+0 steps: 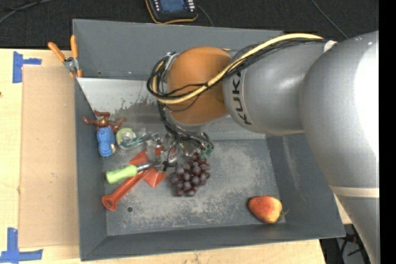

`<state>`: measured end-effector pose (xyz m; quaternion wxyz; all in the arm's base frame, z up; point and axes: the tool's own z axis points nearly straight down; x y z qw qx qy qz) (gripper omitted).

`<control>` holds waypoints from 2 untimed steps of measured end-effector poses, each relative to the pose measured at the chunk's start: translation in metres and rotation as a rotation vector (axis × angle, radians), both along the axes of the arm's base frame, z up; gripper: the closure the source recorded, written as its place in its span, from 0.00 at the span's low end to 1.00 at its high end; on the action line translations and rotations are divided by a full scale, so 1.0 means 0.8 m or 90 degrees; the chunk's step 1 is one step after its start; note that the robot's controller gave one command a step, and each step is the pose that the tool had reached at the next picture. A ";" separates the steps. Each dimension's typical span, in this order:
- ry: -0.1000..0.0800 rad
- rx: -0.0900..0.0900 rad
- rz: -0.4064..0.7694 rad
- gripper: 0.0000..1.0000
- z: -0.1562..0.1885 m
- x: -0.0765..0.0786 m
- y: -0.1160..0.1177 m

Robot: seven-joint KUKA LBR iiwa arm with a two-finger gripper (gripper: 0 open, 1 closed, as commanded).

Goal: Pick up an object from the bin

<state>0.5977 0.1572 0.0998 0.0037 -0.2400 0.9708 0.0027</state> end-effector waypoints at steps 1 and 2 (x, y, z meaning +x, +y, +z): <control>0.003 0.000 0.000 1.00 0.039 -0.002 0.000; -0.001 0.001 -0.001 1.00 0.054 0.000 0.001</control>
Offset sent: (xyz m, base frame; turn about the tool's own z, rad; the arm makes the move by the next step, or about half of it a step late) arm -0.0011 0.0004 0.0334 0.0000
